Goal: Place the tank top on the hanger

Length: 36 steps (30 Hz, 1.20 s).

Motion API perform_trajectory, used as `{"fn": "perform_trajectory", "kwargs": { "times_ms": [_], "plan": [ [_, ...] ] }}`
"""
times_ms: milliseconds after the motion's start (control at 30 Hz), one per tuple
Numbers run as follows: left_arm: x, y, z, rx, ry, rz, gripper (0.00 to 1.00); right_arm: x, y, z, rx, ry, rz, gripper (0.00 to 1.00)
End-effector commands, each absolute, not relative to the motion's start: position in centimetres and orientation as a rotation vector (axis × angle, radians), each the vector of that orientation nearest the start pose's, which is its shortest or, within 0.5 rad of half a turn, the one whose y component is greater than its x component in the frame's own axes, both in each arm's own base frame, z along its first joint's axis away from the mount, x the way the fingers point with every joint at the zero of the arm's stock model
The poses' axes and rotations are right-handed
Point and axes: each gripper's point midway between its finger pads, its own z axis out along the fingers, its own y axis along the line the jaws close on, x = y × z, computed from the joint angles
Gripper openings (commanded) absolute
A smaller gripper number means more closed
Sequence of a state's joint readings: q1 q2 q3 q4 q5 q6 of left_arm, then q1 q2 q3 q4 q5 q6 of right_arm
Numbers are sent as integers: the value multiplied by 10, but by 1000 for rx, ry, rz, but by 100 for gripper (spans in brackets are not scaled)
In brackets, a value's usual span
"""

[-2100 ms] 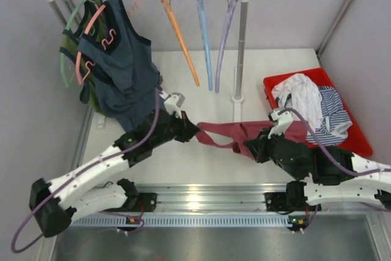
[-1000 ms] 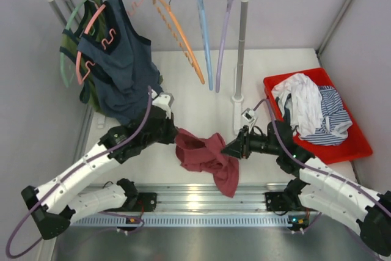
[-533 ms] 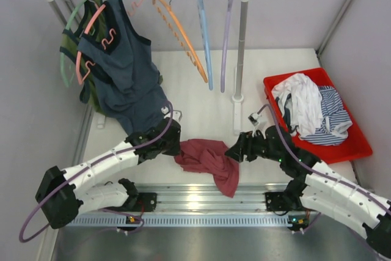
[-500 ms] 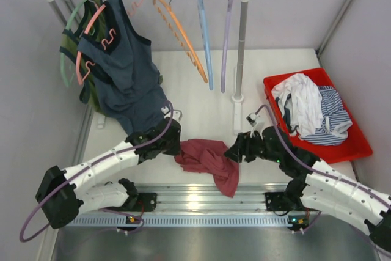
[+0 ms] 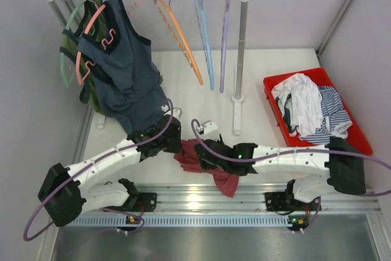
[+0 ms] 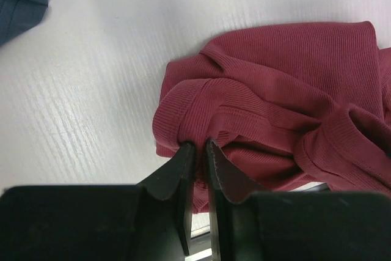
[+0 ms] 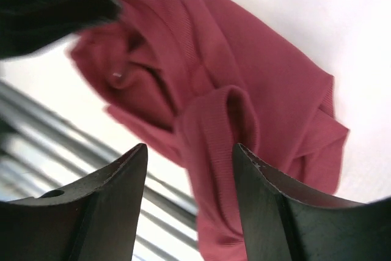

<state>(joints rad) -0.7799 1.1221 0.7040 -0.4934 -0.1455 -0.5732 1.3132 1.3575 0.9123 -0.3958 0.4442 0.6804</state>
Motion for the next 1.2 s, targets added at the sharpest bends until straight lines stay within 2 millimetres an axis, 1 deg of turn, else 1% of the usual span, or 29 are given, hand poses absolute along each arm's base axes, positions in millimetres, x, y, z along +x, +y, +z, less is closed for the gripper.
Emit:
{"fn": "perform_trajectory", "kwargs": {
  "times_ms": [0, 67, 133, 200, 233, 267, 300, 333, 367, 400, 467, 633, 667, 733, 867, 900, 967, 1000, 1067, 1100, 1133, 1167],
  "plan": [
    [210, -203, 98, 190, 2447, -451, 18, 159, 317, 111, -517, 2250, 293, 57],
    [210, -203, 99, 192, 2446, -459, 19, 159, 312, 98, -527, 2271, 240, 56],
    [210, -204, 98, 192, 2448, -463, 19, 160, 309, 93, -514, 2276, 221, 51],
    [211, -206, 97, 196, 2451, -467, 19, 159, 301, 87, -496, 2285, 190, 33],
    [210, -205, 95, 196, 2455, -464, 20, 159, 298, 85, -494, 2289, 179, 33],
    [210, -207, 95, 200, 2455, -474, 20, 159, 293, 84, -483, 2294, 166, 18],
    [211, -208, 95, 199, 2455, -477, 22, 159, 284, 83, -457, 2299, 129, 12],
    [210, -208, 95, 200, 2456, -480, 24, 159, 279, 86, -438, 2294, 122, 8],
    [211, -208, 95, 199, 2454, -480, 26, 160, 276, 97, -406, 2279, 158, 7],
    [212, -209, 96, 202, 2448, -483, 28, 158, 268, 95, -385, 2282, 161, 7],
    [213, -210, 98, 204, 2442, -488, 32, 156, 256, 104, -339, 2268, 209, 7],
    [216, -216, 101, 220, 2430, -510, 41, 150, 228, 114, -216, 2265, 262, 5],
    [216, -216, 100, 220, 2431, -509, 43, 148, 222, 109, -209, 2268, 255, 4],
    [218, -218, 101, 226, 2427, -514, 43, 148, 217, 109, -173, 2266, 272, 5],
    [220, -217, 101, 232, 2433, -500, 48, 144, 199, 101, -101, 2270, 285, 4],
    [221, -217, 104, 229, 2425, -501, 51, 144, 197, 100, -94, 2269, 293, 4],
    [222, -215, 106, 235, 2420, -497, 54, 142, 190, 98, -75, 2259, 322, 4],
    [224, -215, 108, 235, 2415, -497, 56, 141, 191, 99, -66, 2250, 353, 4],
    [225, -215, 110, 239, 2412, -508, 57, 139, 190, 100, -59, 2225, 434, 5],
    [227, -214, 111, 233, 2408, -514, 57, 136, 192, 101, -95, 2216, 470, 5],
    [228, -213, 110, 231, 2414, -509, 57, 136, 194, 111, -63, 2178, 551, 6],
    [229, -213, 109, 230, 2414, -515, 57, 135, 190, 106, -72, 2173, 555, 6]
  ]
}}
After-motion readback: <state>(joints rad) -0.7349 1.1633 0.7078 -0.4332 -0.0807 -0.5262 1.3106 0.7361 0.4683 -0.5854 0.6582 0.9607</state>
